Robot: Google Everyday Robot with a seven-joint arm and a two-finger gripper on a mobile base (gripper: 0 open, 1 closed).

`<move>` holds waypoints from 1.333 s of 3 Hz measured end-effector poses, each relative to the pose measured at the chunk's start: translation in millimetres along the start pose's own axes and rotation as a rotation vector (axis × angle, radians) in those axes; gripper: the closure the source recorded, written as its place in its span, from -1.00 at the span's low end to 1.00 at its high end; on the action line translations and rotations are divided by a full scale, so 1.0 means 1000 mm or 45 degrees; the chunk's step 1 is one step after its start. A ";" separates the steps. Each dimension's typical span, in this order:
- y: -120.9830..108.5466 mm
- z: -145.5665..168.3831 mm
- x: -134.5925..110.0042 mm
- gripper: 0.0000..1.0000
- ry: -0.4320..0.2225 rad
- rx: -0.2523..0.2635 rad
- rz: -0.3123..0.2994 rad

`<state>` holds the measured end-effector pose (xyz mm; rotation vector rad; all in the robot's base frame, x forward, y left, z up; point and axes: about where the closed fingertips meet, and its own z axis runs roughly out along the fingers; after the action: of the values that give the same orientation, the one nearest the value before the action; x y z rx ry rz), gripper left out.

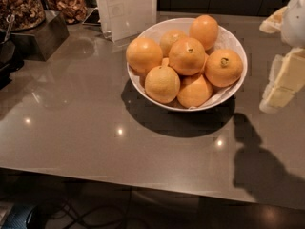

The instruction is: Pick orange from white bowl

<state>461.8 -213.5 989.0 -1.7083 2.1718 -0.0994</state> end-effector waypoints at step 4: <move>-0.053 0.033 -0.019 -1.00 -0.151 -0.022 0.047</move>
Offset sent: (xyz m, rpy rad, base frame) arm 0.0868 0.0191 -0.0161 0.1790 0.0095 0.0339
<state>525.4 -204.1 978.5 -1.6394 2.1219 0.0291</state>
